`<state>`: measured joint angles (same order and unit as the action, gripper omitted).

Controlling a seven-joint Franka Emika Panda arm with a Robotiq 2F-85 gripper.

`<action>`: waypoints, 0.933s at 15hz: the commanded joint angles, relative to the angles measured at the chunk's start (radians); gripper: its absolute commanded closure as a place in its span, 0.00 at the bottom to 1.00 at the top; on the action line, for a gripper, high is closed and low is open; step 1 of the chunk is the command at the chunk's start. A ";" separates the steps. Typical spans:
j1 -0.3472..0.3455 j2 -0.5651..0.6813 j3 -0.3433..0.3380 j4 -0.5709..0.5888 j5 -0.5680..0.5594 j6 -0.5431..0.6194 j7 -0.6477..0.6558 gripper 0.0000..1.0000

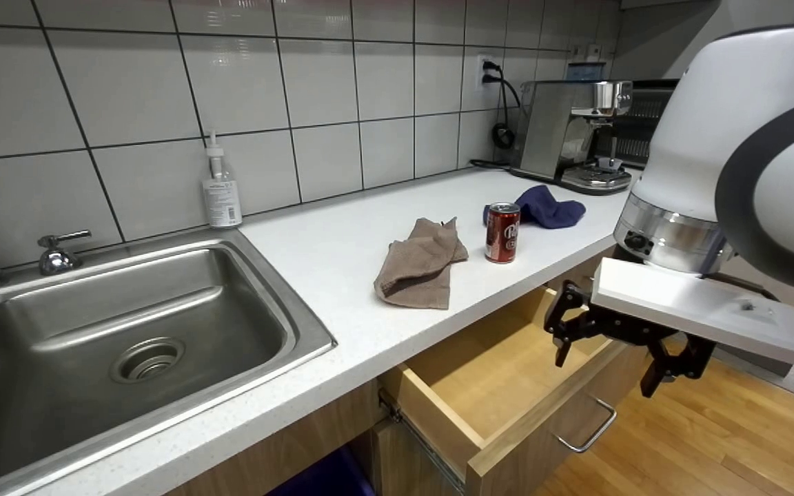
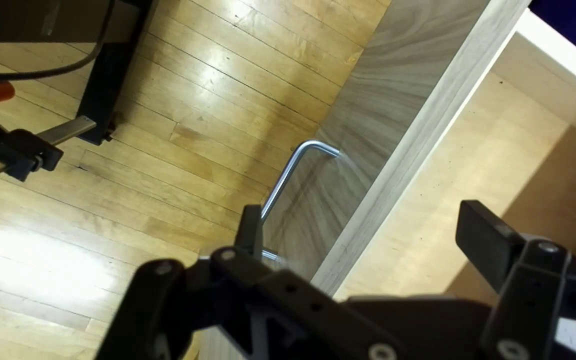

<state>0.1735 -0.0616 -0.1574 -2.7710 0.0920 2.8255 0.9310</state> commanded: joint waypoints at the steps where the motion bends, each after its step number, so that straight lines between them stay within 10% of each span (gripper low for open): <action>1: -0.090 -0.062 0.064 -0.010 0.020 -0.061 -0.086 0.00; 14: -0.241 -0.211 0.076 -0.009 0.016 -0.201 -0.254 0.00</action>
<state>-0.0223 -0.2060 -0.1050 -2.7710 0.0927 2.6887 0.7204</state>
